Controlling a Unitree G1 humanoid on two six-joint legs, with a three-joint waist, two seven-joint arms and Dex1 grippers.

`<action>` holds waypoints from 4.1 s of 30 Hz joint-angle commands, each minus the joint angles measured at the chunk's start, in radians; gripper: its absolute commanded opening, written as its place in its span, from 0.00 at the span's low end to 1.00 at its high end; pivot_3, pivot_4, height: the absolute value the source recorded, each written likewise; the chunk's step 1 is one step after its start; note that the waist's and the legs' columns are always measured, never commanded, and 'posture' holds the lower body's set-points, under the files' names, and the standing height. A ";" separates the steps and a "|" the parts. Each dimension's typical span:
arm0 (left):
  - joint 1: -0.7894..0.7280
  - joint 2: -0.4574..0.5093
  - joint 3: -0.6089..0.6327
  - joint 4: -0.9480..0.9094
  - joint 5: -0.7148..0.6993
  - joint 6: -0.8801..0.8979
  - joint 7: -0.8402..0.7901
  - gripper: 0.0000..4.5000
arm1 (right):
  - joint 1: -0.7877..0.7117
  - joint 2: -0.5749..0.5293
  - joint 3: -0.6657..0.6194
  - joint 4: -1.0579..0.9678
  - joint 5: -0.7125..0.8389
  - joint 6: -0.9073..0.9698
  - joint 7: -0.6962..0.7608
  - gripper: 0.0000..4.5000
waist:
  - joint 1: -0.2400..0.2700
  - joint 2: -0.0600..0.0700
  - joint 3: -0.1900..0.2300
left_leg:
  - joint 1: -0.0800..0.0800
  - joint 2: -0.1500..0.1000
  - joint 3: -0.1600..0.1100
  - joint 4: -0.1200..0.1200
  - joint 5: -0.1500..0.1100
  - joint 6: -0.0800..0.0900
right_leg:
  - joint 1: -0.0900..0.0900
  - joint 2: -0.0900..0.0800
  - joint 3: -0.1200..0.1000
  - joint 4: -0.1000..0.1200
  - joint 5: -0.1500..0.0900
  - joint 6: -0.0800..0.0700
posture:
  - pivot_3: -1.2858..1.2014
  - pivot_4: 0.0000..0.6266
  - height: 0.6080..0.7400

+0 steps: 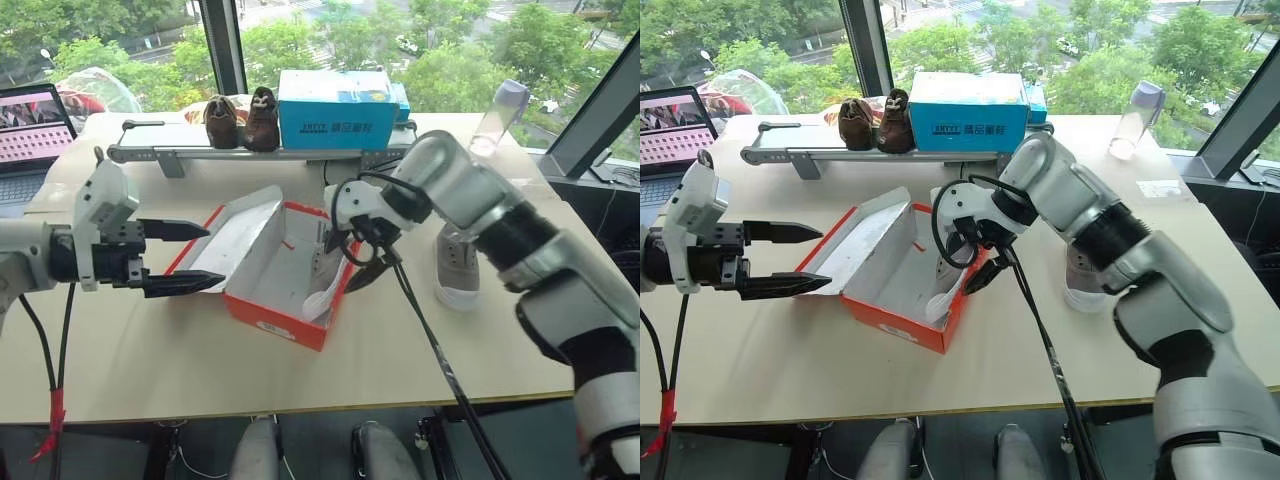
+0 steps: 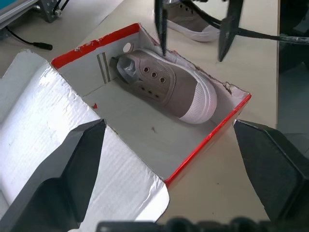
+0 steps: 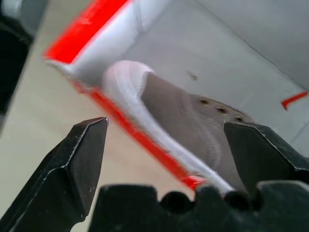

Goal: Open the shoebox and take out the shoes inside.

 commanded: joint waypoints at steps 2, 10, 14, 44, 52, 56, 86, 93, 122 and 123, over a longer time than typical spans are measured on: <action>-0.023 0.007 0.007 -0.011 -0.009 -0.016 0.022 1.00 | -0.009 0.048 -0.042 -0.144 0.034 0.092 0.045 1.00 | -0.006 0.000 0.000 | 0.000 0.002 0.000 0.000 0.000 0.000 | 0.000 0.002 0.000 0.000 0.001 -0.001 | 0.52 0.24 1.00; -0.053 -0.016 -0.029 -0.003 -0.010 -0.039 0.040 1.00 | 0.004 0.167 -0.065 -0.105 -0.082 0.107 -0.032 1.00 | 0.003 0.000 0.000 | 0.001 0.004 0.001 0.003 0.000 -0.001 | -0.003 0.004 0.000 0.006 0.001 -0.005 | 0.52 0.24 1.00; -0.079 -0.045 -0.014 -0.016 -0.036 -0.035 0.063 1.00 | 0.032 0.199 -0.047 -0.062 -0.169 0.071 -0.076 1.00 | 0.007 -0.002 -0.001 | 0.001 0.004 0.001 0.003 0.000 -0.001 | -0.003 0.004 0.000 0.007 0.001 -0.005 | 0.52 0.24 1.00; -0.094 -0.039 -0.034 -0.003 -0.019 -0.068 0.086 1.00 | 0.129 0.204 -0.033 -0.073 -0.410 -0.005 -0.008 1.00 | 0.001 -0.002 -0.001 | 0.000 0.004 0.001 0.005 0.000 -0.002 | -0.003 0.004 0.000 0.009 0.000 -0.004 | 0.52 0.24 1.00; -0.113 -0.036 -0.042 0.004 -0.009 -0.064 0.082 1.00 | 0.153 0.247 -0.017 0.005 -0.489 -0.072 -0.069 1.00 | 0.002 -0.002 -0.002 | 0.001 0.004 0.001 0.006 0.000 -0.002 | -0.003 0.004 0.000 0.009 0.000 -0.004 | 0.52 0.24 1.00; -0.119 -0.036 -0.044 0.009 -0.007 -0.066 0.081 1.00 | 0.154 0.266 -0.029 0.012 -0.497 -0.066 -0.075 1.00 | 0.001 -0.003 -0.002 | 0.001 0.004 0.001 0.006 0.000 -0.003 | -0.002 0.004 0.000 0.010 -0.001 -0.002 | 0.52 0.24 1.00; -0.191 -0.068 -0.112 0.063 0.026 -0.109 0.070 1.00 | -0.027 0.299 -0.287 -0.086 -0.410 -0.047 -0.144 0.07 | 0.005 -0.003 -0.002 | 0.000 0.004 0.001 0.005 0.000 -0.003 | -0.004 0.004 0.000 0.011 -0.002 -0.004 | 0.52 0.24 1.00; -0.254 -0.101 -0.170 0.115 0.055 -0.141 0.042 1.00 | -0.085 0.136 -0.389 -0.042 -0.360 0.137 -0.089 0.07 | 0.013 -0.003 -0.001 | -0.001 0.004 0.001 0.006 0.000 -0.003 | -0.004 0.004 0.000 0.011 -0.001 -0.004 | 0.52 0.24 1.00; -0.359 -0.124 -0.251 0.175 0.114 -0.140 -0.040 1.00 | 0.339 -0.052 -0.348 -0.016 -0.350 -0.097 -0.096 0.07 | 0.001 -0.002 0.000 | 0.000 0.003 0.001 0.006 0.004 0.003 | -0.004 0.004 0.002 0.011 -0.003 -0.004 | 0.52 0.24 1.00; -0.356 -0.121 -0.247 0.172 0.112 -0.137 -0.040 1.00 | 0.341 -0.043 -0.353 0.003 -0.348 -0.111 -0.105 0.07 | 0.002 -0.002 0.000 | 0.000 0.003 0.001 0.006 0.004 0.003 | -0.004 0.004 0.002 0.011 -0.003 -0.004 | 0.52 0.24 1.00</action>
